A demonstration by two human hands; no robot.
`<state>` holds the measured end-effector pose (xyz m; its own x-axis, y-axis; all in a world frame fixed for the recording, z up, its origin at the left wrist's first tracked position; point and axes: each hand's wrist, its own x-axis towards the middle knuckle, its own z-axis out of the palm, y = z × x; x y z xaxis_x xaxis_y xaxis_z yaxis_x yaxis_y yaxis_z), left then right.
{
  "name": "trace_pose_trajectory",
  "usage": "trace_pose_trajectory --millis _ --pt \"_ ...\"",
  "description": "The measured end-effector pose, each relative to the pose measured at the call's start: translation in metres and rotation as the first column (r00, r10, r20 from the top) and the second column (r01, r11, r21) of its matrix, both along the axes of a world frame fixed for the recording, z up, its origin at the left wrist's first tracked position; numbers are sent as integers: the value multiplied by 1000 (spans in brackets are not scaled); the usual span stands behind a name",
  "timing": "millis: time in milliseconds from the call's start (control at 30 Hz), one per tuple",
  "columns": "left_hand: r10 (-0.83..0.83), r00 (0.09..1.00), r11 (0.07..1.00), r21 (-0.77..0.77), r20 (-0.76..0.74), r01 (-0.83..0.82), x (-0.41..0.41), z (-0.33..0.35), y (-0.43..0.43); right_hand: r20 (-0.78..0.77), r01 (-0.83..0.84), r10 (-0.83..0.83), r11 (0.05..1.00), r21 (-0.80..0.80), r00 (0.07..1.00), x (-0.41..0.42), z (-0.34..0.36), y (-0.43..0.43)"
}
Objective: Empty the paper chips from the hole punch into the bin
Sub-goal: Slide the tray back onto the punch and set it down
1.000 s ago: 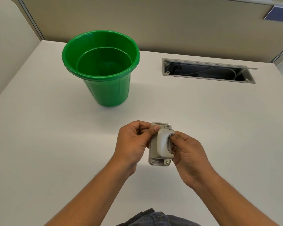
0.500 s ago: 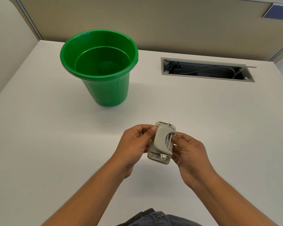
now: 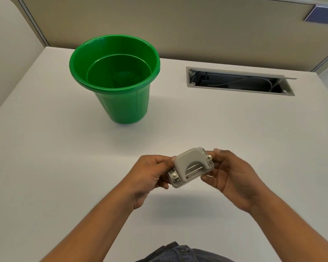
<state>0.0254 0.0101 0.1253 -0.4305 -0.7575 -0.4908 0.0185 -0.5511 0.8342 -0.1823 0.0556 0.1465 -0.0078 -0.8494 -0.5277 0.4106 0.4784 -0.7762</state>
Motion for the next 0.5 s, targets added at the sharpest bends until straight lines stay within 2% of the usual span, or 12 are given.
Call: trace_pose_trajectory --millis 100,300,500 --pt "25 1000 1000 10 9 -25 0 0 -2 -151 -27 33 999 41 988 -2 2 -3" --pt "205 969 976 98 -138 -193 4 -4 -2 -150 28 -22 999 35 988 -2 -3 2" --pt "247 968 969 19 -49 -246 2 -6 -4 -204 -12 13 1000 9 979 -2 -5 1"
